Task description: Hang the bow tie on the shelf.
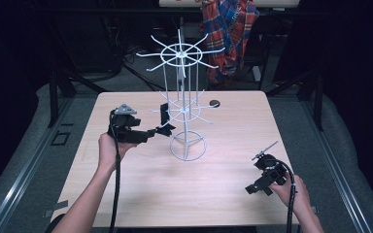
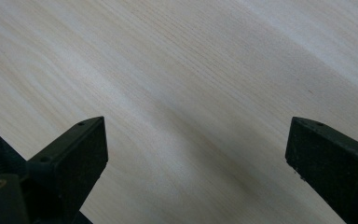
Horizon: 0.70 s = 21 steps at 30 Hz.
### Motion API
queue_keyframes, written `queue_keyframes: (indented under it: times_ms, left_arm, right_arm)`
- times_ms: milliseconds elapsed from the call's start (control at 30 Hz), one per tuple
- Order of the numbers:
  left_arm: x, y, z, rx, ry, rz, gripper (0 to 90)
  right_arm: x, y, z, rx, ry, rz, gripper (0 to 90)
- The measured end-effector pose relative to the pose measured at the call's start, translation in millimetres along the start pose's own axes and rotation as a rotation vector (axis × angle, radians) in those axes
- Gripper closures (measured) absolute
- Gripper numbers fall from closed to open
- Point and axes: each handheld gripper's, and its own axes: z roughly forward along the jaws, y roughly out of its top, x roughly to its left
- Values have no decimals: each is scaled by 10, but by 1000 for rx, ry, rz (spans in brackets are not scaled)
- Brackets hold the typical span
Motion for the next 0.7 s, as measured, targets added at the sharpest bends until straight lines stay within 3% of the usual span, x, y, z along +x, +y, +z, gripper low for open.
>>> queue_keyframes:
  times_ms: [100,567,700]
  left_arm:
    - [15,-39,-46,6,13,2,217]
    - [56,-280,-266,46,56,4,146]
    - [65,-371,-332,67,65,0,129]
  right_arm:
    - [-8,7,-16,18,-8,-17,53]
    - [-10,5,-29,4,-16,-22,50]
    - [6,1,-33,-5,-11,-3,50]
